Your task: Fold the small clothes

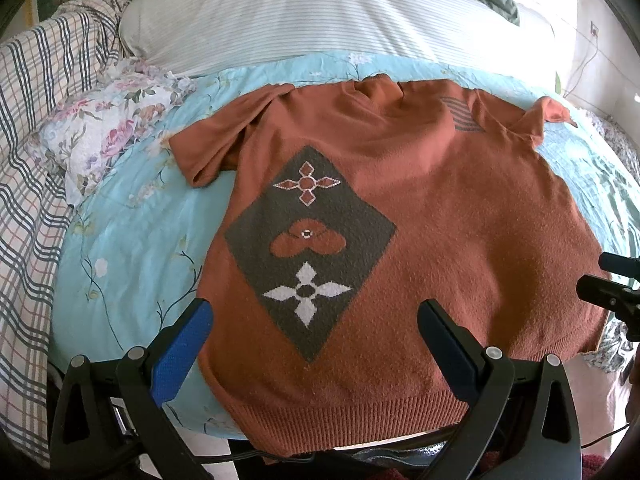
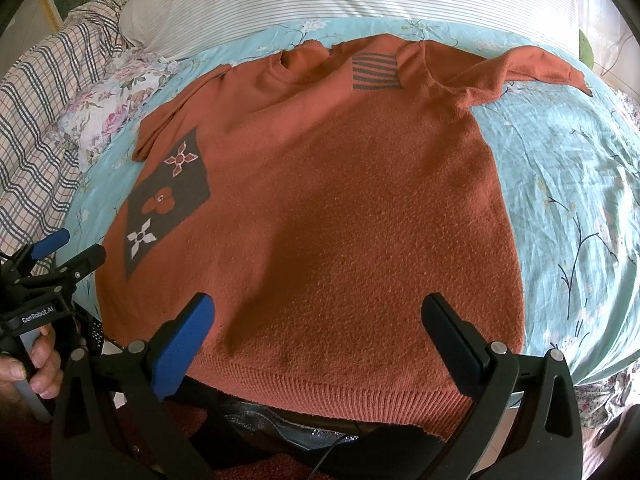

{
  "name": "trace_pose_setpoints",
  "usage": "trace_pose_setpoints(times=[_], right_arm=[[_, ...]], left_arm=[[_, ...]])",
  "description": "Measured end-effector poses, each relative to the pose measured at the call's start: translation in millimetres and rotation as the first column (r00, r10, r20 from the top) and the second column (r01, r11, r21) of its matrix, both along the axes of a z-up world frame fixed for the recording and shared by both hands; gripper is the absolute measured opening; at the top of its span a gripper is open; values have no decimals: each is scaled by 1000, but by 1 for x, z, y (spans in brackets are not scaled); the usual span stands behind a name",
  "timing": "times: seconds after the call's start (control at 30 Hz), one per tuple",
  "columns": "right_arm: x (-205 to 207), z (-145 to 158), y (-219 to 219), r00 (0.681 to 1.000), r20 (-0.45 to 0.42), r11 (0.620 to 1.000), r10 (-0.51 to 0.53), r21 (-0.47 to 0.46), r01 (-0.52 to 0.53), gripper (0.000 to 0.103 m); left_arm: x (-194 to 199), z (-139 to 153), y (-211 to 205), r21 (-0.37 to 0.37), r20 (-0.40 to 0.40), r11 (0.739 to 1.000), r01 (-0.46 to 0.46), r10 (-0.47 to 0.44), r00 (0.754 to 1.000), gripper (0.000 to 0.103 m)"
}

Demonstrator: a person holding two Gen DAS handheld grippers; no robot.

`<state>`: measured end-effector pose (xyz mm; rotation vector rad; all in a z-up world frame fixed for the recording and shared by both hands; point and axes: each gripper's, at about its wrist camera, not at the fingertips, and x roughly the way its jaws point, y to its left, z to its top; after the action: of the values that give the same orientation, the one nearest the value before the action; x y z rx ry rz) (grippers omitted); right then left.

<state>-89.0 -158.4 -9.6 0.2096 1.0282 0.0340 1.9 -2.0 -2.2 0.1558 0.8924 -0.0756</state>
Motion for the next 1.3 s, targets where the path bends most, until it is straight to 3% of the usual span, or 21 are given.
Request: trace_pose_setpoints(times=[0.9,1.03,1.1,1.2,1.3], right_arm=[[0,-1,1,1000,3,1000,0,4,0,103],[-1,3,1,1000,3,1000,-2,12,2,103],[0,3,0,1000,0,1000,-2,10,2,103],[5,1,-4,1000,-2,1000,-4,3,4,103],[4,-1,-7,1000,-5,998,-11,-55,11,103]], left_arm=[[-1,-8,-3,13,-11,1000,6,-6,1000,102],[1,-11,-5,58,-61,998,12,-8,998,102],[3,-11,-5,121,-134,993,17,-1,991,102],[6,-11,-3,93,-127,996,19,-7,992,102],[6,-11,-1,46,-70,999,15,-12,997,102]])
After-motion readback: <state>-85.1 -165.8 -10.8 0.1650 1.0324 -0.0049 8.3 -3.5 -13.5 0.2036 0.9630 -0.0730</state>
